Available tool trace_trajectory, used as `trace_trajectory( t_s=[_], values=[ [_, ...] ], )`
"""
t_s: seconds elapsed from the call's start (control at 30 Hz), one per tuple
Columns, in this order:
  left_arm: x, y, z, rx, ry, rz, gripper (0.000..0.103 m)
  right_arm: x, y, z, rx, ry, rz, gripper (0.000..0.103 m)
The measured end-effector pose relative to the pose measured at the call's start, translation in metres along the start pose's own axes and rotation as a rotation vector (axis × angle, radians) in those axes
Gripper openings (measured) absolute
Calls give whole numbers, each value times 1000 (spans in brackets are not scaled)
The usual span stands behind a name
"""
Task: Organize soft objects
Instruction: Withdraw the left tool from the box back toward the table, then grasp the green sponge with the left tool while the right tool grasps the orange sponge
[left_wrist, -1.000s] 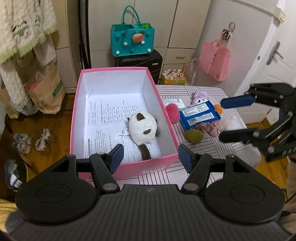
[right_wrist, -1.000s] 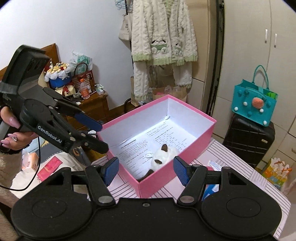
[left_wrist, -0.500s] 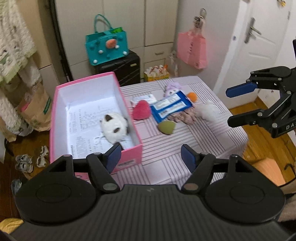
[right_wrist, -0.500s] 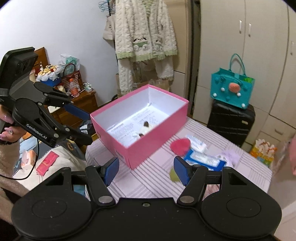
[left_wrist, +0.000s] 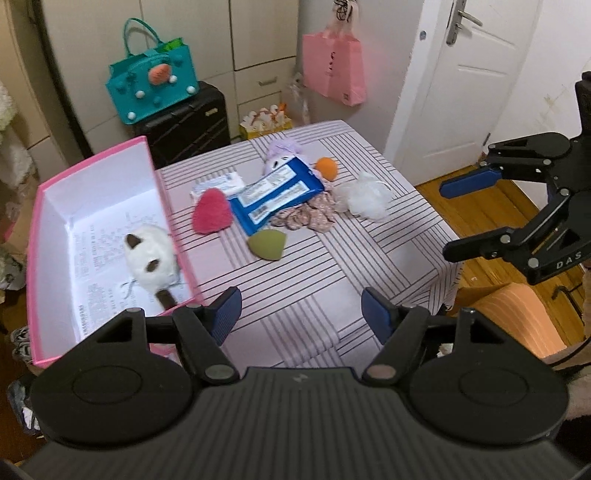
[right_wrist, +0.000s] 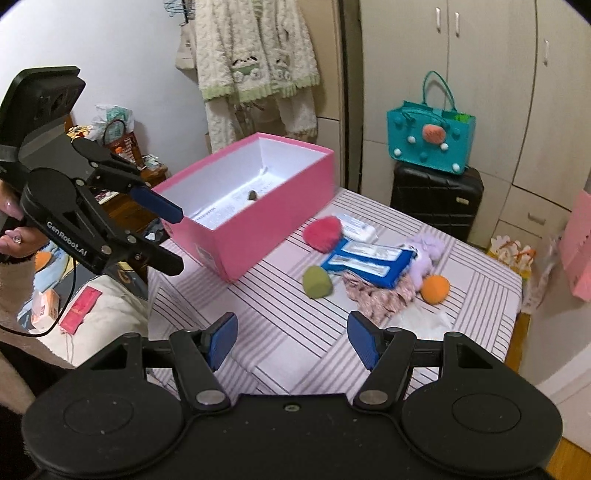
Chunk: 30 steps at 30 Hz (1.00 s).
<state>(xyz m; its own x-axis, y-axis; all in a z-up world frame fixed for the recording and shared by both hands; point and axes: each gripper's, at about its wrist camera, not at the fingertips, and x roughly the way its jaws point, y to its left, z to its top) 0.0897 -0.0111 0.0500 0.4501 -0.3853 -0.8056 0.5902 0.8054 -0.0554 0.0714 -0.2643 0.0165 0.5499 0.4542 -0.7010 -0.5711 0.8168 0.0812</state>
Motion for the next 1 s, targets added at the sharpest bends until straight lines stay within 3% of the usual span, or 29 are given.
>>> trace_trajectory(
  t_s=[0.37, 0.63, 1.0],
  values=[
    [56, -11, 20, 35, 24, -15, 71, 33, -48, -10, -2, -1, 1, 71],
    [100, -8, 23, 23, 13, 9, 69, 77, -88, -19, -31, -40, -64, 71],
    [152, -2, 22, -24, -56, 149, 69, 115, -139, -8, 50, -101, -95, 71]
  ],
)
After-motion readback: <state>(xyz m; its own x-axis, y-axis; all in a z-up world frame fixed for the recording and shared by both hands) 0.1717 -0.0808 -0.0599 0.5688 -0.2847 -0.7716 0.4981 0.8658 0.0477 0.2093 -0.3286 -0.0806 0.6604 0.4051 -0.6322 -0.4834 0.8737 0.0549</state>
